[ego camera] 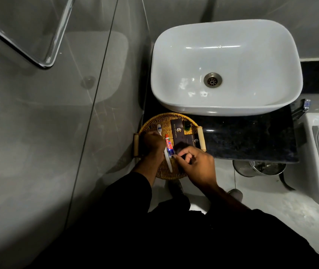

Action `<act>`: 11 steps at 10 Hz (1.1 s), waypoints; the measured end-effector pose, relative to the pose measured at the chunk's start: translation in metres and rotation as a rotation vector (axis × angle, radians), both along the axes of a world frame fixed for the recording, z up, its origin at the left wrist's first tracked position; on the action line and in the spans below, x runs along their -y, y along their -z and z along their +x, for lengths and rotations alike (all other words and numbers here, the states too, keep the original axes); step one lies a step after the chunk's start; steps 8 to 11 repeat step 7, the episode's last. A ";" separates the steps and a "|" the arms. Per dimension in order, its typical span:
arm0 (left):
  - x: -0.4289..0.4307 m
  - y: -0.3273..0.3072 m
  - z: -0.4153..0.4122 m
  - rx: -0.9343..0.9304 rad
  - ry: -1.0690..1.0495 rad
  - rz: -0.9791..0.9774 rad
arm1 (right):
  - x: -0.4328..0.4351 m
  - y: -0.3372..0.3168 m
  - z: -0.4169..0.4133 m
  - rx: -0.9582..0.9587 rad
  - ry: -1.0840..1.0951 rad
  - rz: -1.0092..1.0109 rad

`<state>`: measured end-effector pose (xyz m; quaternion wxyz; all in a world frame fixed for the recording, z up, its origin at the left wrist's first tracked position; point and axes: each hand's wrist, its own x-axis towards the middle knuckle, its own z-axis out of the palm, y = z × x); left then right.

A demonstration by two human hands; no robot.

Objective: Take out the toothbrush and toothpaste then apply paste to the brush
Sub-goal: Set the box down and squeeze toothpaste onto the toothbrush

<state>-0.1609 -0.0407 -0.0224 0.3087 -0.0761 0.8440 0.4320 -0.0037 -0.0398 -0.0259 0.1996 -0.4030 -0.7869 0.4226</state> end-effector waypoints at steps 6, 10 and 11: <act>0.036 0.018 0.026 -0.393 0.471 -0.326 | -0.024 -0.014 0.100 0.111 -0.211 -0.115; 0.036 0.014 0.029 -0.472 0.489 -0.385 | -0.043 -0.023 0.107 0.150 -0.196 -0.189; 0.036 0.014 0.029 -0.472 0.489 -0.385 | -0.043 -0.023 0.107 0.150 -0.196 -0.189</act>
